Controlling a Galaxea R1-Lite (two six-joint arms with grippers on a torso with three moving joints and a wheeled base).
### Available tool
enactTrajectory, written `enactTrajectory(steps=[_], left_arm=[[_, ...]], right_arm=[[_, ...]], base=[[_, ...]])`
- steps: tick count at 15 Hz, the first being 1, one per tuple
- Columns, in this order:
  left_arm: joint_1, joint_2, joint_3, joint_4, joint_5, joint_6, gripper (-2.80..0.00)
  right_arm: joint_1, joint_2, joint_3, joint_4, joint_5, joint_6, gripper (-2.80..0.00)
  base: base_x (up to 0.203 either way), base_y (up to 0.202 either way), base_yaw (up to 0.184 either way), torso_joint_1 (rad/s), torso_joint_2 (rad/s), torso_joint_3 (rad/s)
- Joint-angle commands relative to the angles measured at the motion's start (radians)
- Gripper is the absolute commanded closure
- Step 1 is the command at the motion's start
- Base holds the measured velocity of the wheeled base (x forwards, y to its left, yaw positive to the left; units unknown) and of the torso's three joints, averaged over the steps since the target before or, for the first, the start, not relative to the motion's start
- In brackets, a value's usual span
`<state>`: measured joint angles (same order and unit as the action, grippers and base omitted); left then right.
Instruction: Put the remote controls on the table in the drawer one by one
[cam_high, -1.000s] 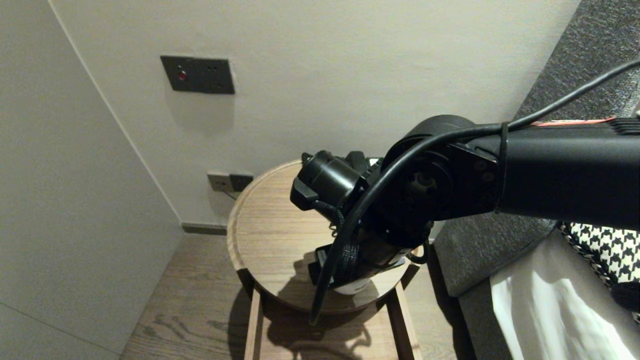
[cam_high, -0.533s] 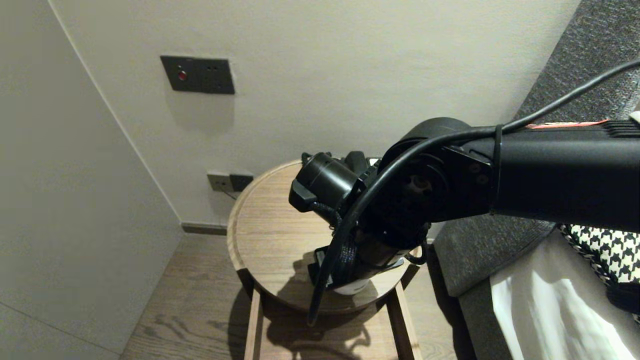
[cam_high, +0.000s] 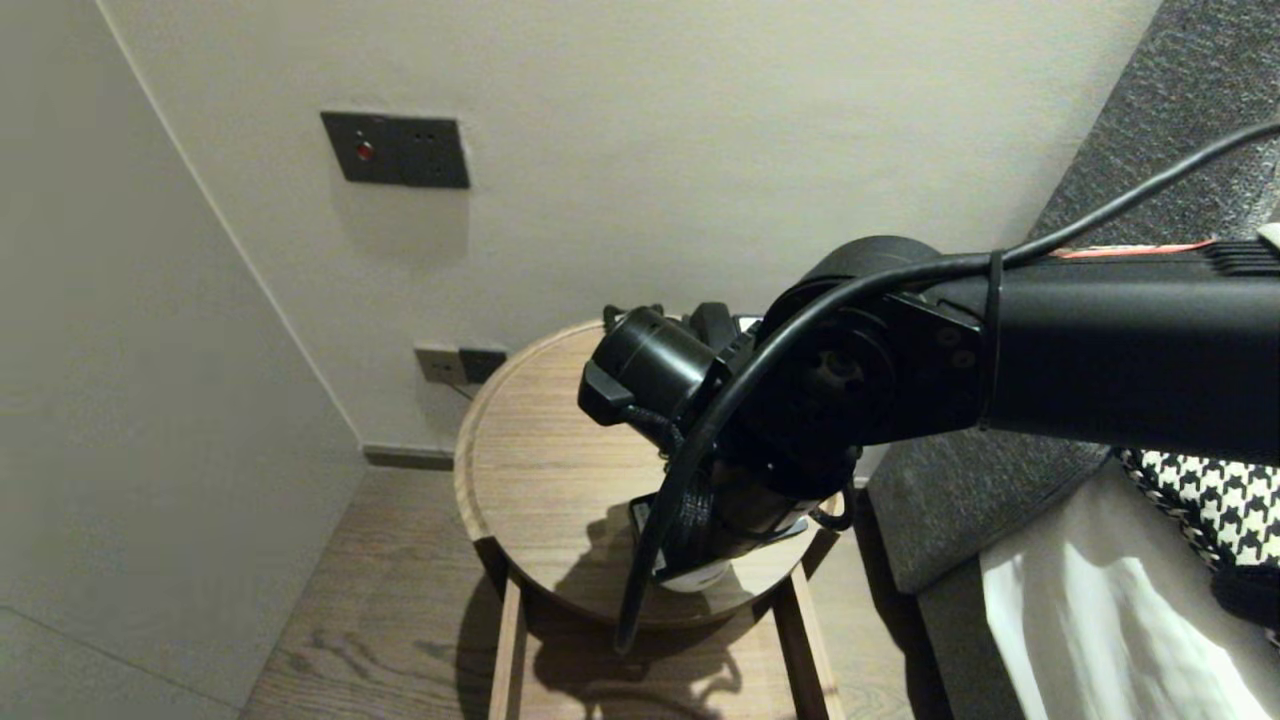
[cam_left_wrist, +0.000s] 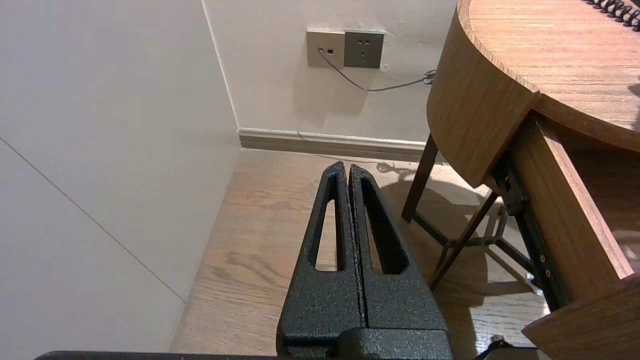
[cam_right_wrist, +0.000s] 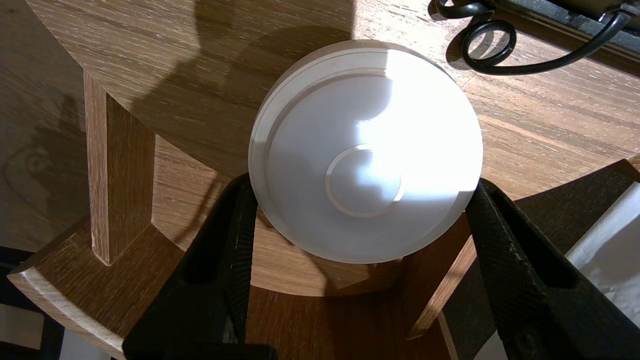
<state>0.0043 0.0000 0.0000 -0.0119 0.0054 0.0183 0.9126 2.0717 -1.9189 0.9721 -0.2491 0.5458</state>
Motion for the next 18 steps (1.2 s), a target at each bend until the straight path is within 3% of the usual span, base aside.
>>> enactTrajectory(steps=[1, 11, 15, 18], left_arm=[[0.0, -0.002, 0.0, 0.0, 0.001, 0.0, 0.0], [0.0, -0.002, 0.0, 0.0, 0.001, 0.0, 0.0], [0.0, -0.002, 0.0, 0.0, 0.001, 0.0, 0.0], [0.0, -0.002, 0.0, 0.0, 0.001, 0.0, 0.0]], right_arm=[[-0.001, -0.01, 0.0, 0.009, -0.001, 0.003, 0.0], [0.002, -0.116, 0.011, 0.047, 0.039, 0.034, 0.0], [0.035, -0.172, 0.014, 0.175, 0.253, 0.069, 0.0], [0.084, -0.176, 0.062, 0.207, 0.274, 0.069, 0.0]], base=[[0.0, 0.0, 0.0, 0.0, 0.0, 0.0], [0.0, 0.0, 0.0, 0.0, 0.0, 0.0], [0.0, 0.0, 0.0, 0.0, 0.0, 0.0], [0.0, 0.0, 0.0, 0.0, 0.0, 0.0]])
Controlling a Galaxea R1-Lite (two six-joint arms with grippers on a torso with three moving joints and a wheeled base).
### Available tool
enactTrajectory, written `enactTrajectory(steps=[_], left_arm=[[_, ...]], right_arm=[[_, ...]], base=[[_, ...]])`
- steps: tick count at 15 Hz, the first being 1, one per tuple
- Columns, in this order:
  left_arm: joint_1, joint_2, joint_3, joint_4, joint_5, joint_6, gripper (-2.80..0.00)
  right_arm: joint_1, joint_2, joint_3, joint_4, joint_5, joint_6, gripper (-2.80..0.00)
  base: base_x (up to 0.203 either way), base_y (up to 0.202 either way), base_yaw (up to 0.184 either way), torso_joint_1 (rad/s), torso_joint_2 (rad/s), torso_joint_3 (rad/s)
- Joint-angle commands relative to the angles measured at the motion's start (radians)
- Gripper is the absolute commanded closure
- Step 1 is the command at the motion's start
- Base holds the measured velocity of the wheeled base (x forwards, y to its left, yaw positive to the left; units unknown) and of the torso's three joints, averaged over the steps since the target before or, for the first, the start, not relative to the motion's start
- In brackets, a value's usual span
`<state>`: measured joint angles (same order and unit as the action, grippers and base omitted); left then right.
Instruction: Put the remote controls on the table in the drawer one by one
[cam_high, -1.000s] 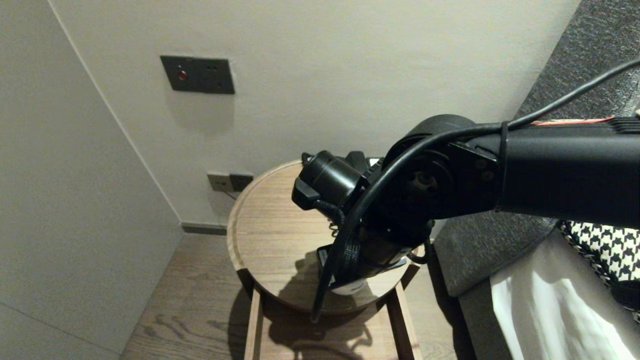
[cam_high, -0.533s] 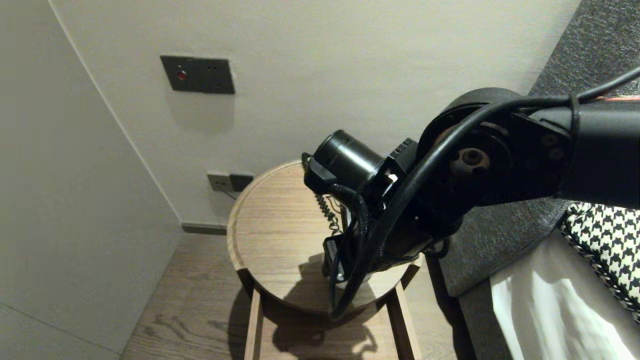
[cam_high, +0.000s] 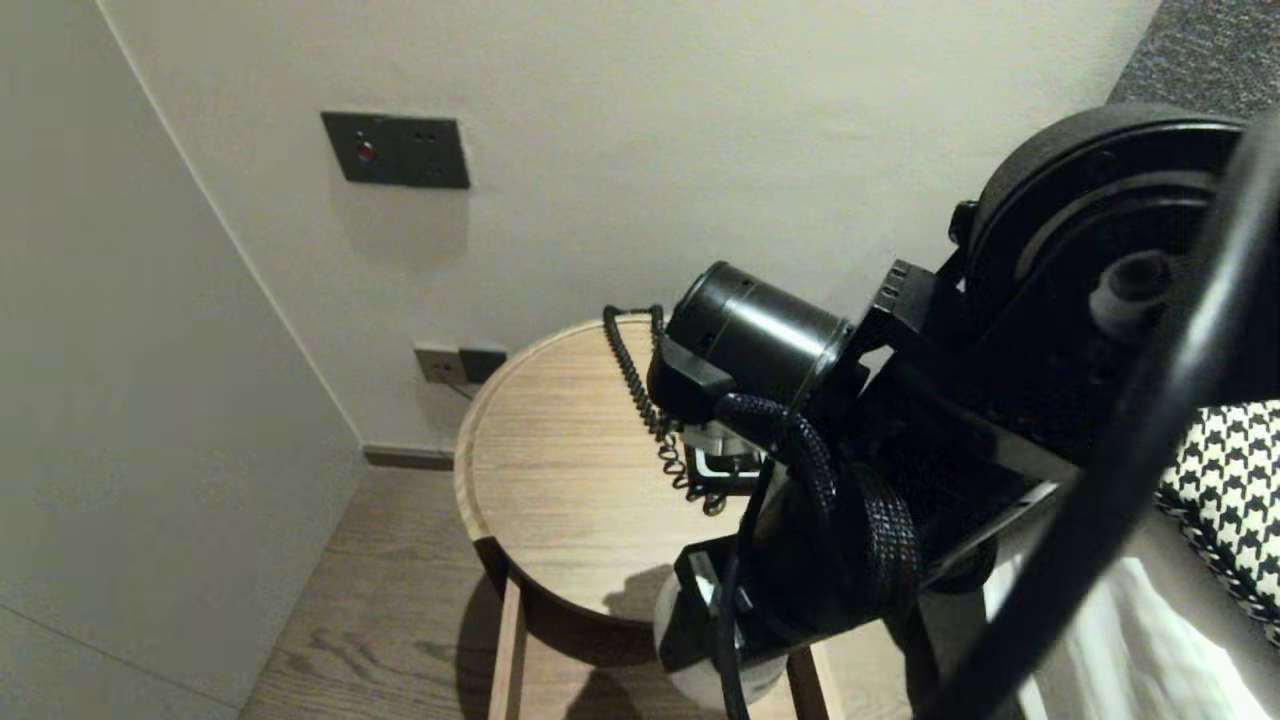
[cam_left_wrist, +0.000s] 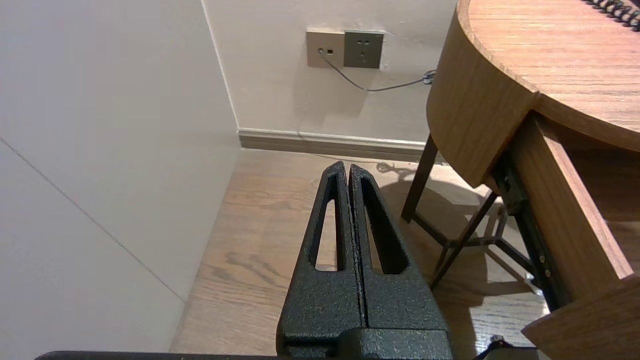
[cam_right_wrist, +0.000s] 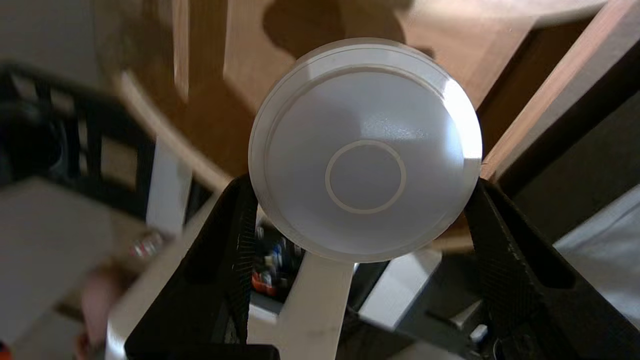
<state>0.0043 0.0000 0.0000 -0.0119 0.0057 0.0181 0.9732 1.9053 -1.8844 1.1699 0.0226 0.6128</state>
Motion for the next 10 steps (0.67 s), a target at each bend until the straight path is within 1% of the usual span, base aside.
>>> enactTrajectory(steps=[1, 5, 7, 10], left_arm=[[0.0, -0.002, 0.0, 0.0, 0.0, 0.0, 0.0], [0.0, -0.002, 0.0, 0.0, 0.0, 0.0, 0.0], [0.0, -0.002, 0.0, 0.0, 0.0, 0.0, 0.0], [0.0, -0.002, 0.0, 0.0, 0.0, 0.0, 0.0]], right_arm=[[0.039, -0.009, 0.041, 0.01, 0.003, 0.002, 0.0], [0.092, 0.004, 0.089, 0.009, 0.021, 0.002, 0.0], [0.101, 0.028, 0.09, 0.01, 0.057, 0.001, 0.0], [0.132, 0.059, 0.089, 0.008, 0.065, 0.001, 0.0]], base=[[0.0, 0.0, 0.0, 0.0, 0.0, 0.0], [0.0, 0.0, 0.0, 0.0, 0.0, 0.0], [0.0, 0.0, 0.0, 0.0, 0.0, 0.0], [0.0, 0.0, 0.0, 0.0, 0.0, 0.0]])
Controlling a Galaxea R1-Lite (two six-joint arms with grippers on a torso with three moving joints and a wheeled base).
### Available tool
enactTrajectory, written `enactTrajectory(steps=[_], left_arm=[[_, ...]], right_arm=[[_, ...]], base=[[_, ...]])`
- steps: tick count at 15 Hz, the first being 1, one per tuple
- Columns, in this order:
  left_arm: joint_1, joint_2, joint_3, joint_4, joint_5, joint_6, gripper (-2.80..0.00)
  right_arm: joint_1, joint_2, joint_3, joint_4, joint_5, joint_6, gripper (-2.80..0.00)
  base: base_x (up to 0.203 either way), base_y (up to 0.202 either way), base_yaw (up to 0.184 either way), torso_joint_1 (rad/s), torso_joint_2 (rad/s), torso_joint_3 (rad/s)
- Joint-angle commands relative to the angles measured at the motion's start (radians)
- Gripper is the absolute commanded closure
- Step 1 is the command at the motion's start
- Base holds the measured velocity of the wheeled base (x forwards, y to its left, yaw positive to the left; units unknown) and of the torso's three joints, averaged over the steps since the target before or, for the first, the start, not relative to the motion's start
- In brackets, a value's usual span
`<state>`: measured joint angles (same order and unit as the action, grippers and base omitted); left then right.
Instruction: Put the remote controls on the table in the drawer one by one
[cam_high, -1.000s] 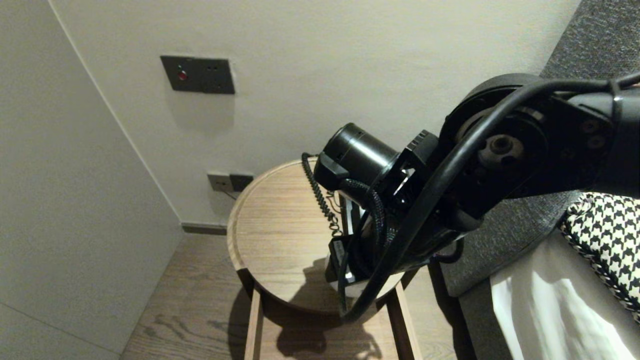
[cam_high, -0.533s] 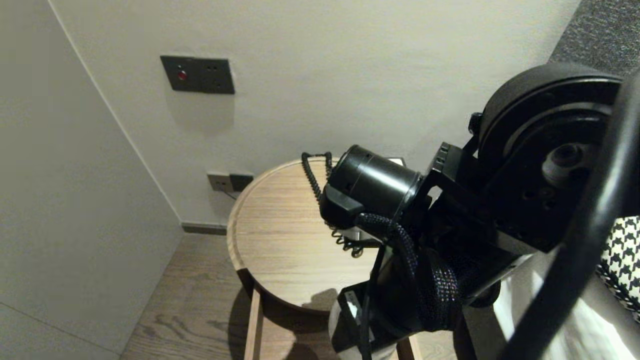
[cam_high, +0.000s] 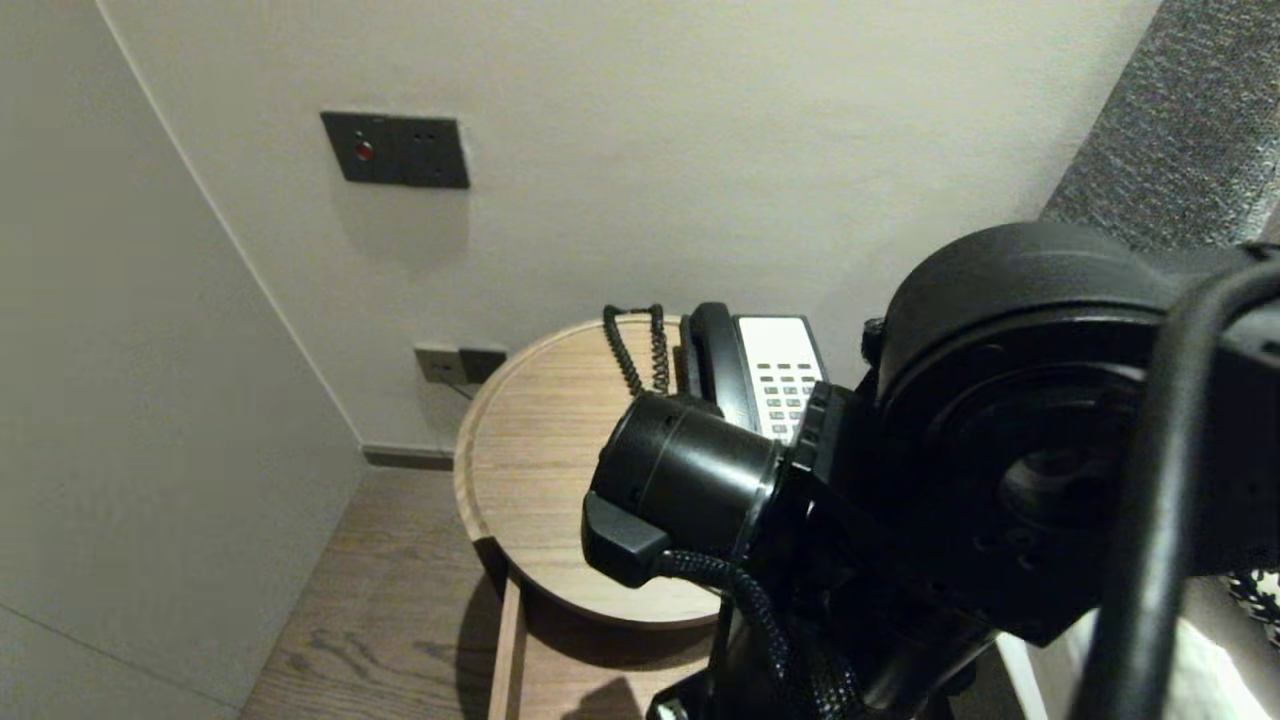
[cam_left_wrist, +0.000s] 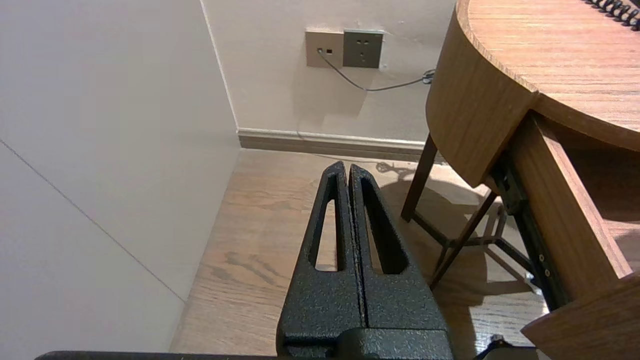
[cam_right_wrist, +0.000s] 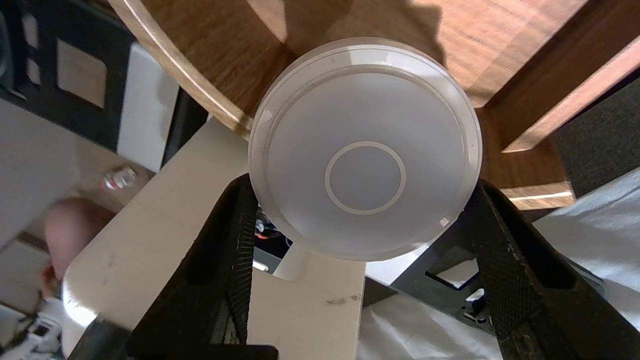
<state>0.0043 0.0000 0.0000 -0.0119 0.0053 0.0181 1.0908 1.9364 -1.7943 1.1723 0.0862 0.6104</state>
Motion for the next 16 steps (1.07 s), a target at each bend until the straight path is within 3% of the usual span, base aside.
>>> enactTrajectory(steps=[1, 10, 16], left_arm=[[0.0, -0.002, 0.0, 0.0, 0.001, 0.0, 0.0], [0.0, -0.002, 0.0, 0.0, 0.001, 0.0, 0.0], [0.0, -0.002, 0.0, 0.0, 0.001, 0.0, 0.0]], right_arm=[[0.019, 0.041, -0.003, 0.006, 0.001, 0.003, 0.0], [0.073, 0.148, -0.051, -0.004, -0.021, 0.003, 0.0], [0.097, 0.176, -0.034, -0.082, -0.094, -0.004, 0.0]], base=[[0.0, 0.0, 0.0, 0.0, 0.0, 0.0], [0.0, 0.0, 0.0, 0.0, 0.0, 0.0], [0.0, 0.0, 0.0, 0.0, 0.0, 0.0]])
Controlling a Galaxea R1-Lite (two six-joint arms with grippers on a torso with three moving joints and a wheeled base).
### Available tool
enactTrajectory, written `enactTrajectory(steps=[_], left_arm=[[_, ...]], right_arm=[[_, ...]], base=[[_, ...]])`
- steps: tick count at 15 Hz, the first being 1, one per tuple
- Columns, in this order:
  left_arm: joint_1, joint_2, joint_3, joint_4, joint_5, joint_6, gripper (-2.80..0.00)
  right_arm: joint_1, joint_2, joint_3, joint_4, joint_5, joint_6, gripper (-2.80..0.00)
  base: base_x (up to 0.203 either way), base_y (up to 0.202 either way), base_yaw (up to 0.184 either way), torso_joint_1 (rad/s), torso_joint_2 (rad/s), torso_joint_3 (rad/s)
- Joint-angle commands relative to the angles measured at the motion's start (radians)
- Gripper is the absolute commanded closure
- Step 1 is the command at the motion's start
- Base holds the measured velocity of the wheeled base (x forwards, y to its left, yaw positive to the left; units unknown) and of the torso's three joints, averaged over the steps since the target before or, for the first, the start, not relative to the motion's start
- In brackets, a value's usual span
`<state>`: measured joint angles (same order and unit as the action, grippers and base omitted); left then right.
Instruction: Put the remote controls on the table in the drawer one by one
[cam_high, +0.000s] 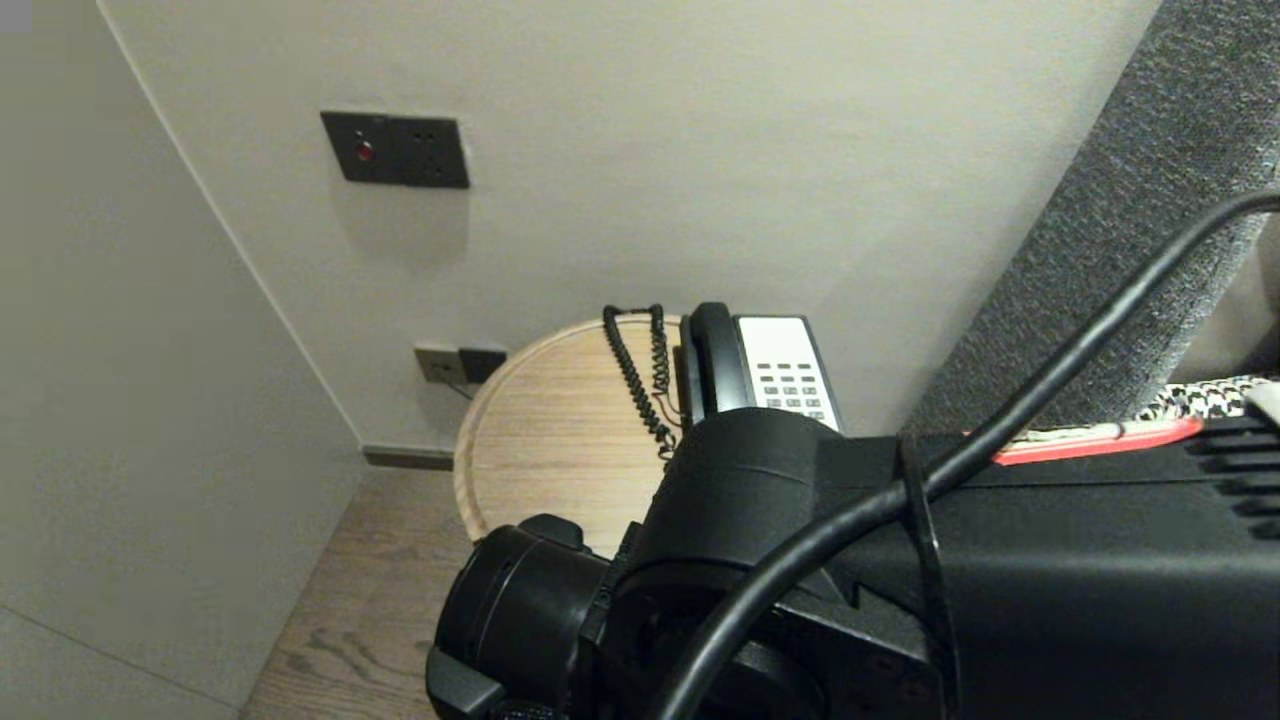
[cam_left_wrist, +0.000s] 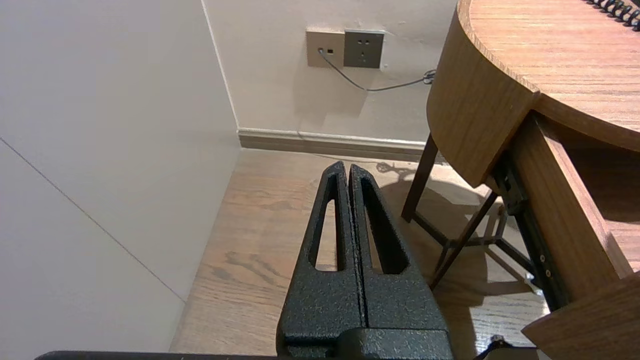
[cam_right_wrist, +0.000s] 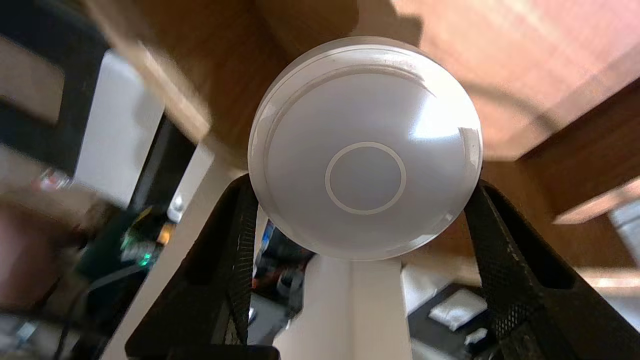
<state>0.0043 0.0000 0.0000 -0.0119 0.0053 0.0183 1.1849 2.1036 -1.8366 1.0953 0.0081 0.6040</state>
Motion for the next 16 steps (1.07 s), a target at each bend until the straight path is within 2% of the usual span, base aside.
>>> enactTrajectory(steps=[1, 16], left_arm=[[0.0, -0.002, 0.0, 0.0, 0.001, 0.0, 0.0], [0.0, -0.002, 0.0, 0.0, 0.001, 0.0, 0.0]], right_arm=[[0.002, 0.017, 0.01, -0.006, -0.031, 0.0, 0.0], [-0.005, 0.129, -0.017, -0.106, -0.099, -0.009, 0.0]], base=[[0.0, 0.0, 0.0, 0.0, 0.0, 0.0], [0.0, 0.0, 0.0, 0.0, 0.0, 0.0]])
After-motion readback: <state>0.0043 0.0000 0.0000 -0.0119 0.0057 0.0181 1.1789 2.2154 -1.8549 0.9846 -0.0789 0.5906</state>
